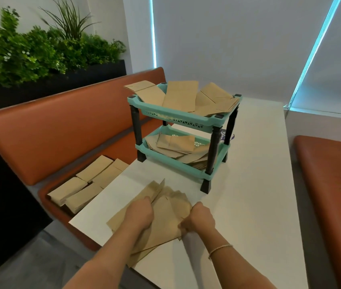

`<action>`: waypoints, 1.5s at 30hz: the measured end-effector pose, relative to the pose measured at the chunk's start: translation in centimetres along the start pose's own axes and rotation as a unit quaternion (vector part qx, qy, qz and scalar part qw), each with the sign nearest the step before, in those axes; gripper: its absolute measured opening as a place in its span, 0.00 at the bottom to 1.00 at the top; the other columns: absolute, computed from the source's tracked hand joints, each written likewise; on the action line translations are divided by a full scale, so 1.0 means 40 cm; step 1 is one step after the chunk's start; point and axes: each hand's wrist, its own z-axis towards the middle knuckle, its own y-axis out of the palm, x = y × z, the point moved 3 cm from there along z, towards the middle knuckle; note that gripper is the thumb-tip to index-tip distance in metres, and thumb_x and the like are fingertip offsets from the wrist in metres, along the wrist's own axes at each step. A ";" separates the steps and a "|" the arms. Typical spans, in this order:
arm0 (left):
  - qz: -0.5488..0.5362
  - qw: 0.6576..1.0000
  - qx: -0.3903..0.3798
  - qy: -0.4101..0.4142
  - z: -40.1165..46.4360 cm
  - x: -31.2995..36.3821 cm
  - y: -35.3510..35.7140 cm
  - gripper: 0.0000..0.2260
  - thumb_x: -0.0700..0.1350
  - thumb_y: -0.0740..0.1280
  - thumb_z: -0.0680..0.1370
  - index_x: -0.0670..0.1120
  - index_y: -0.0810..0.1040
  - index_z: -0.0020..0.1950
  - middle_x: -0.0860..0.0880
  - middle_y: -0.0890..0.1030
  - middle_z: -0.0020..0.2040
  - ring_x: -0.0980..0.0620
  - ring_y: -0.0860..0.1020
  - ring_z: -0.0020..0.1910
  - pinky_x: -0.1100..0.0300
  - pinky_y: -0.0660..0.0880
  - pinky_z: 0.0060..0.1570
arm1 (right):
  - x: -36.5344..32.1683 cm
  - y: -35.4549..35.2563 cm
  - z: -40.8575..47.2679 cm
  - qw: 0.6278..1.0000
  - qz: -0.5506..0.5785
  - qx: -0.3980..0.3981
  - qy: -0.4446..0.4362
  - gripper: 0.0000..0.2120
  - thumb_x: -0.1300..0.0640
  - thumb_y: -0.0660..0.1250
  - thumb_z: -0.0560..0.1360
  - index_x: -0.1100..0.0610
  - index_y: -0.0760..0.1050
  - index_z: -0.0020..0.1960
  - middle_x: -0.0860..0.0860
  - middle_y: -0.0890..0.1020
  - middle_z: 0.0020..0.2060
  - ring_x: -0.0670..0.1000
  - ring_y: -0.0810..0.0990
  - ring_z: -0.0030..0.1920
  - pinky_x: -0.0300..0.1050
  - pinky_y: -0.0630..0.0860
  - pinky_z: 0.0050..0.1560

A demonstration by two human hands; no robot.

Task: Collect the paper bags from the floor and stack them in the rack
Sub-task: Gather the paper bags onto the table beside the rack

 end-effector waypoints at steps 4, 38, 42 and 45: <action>-0.039 0.999 -0.008 -0.018 0.005 -0.013 -0.047 0.12 0.41 0.55 0.79 0.41 0.72 0.59 0.42 0.76 0.57 0.44 0.76 0.54 0.57 0.72 0.49 | -0.004 0.006 0.002 0.999 -0.029 0.020 -0.029 0.14 0.57 0.70 0.67 0.55 0.70 0.50 0.52 0.76 0.46 0.52 0.76 0.47 0.45 0.77 0.50; -0.197 0.926 -0.163 0.276 -0.258 1.092 0.178 0.17 0.43 0.62 0.78 0.47 0.70 0.67 0.47 0.75 0.64 0.49 0.74 0.61 0.58 0.71 0.59 | 1.100 -0.499 -0.091 0.979 -0.027 0.189 0.076 0.13 0.58 0.61 0.74 0.48 0.78 0.57 0.51 0.82 0.52 0.56 0.78 0.55 0.47 0.75 0.52; -0.144 0.938 -0.168 0.267 -0.226 1.125 0.272 0.15 0.45 0.62 0.79 0.48 0.71 0.66 0.49 0.76 0.63 0.51 0.75 0.60 0.56 0.72 0.59 | 1.240 -0.292 -0.014 0.985 -0.048 0.131 0.098 0.13 0.61 0.57 0.76 0.51 0.75 0.56 0.50 0.81 0.52 0.53 0.79 0.51 0.47 0.77 0.49; -0.127 0.943 -0.163 0.262 -0.197 1.125 0.312 0.15 0.45 0.61 0.79 0.48 0.72 0.65 0.49 0.76 0.63 0.52 0.74 0.62 0.56 0.72 0.61 | 1.307 -0.173 0.043 0.989 -0.075 0.089 0.096 0.15 0.61 0.55 0.77 0.51 0.72 0.60 0.50 0.79 0.55 0.53 0.78 0.53 0.46 0.75 0.50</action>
